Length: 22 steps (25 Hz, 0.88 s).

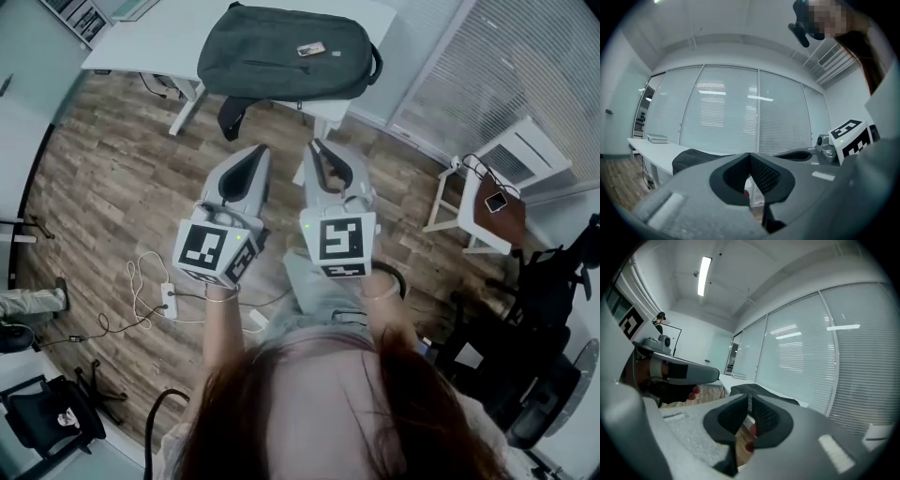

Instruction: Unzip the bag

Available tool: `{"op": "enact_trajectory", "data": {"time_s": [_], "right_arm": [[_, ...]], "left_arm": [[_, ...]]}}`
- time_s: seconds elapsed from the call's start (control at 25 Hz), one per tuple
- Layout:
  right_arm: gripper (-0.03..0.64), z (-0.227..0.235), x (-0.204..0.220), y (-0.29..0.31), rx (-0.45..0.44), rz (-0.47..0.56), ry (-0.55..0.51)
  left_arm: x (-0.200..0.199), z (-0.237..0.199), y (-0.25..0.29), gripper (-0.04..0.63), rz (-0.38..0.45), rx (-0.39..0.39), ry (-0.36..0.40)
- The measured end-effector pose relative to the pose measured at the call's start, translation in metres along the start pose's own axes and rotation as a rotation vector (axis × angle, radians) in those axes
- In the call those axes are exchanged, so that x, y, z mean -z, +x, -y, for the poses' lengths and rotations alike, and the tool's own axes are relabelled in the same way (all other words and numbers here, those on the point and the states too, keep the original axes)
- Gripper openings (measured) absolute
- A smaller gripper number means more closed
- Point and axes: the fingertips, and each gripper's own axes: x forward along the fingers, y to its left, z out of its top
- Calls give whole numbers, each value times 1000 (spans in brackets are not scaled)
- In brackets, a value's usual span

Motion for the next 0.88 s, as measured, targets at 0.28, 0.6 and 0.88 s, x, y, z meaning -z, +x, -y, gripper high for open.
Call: {"op": "enact_trajectory", "data": {"time_s": [0.28,0.6,0.88], "right_arm": [[43,5,17,46,28,-30,-13],[54,10,44,91,69,-80,1],[66,13,77,127,107,-155,10]], "left_arm": [[16,-36,33,3,-9,-6,-23],[34,-71,72,3,-33,18,-12],[51,-95,106,3,-45,39,-7]]}}
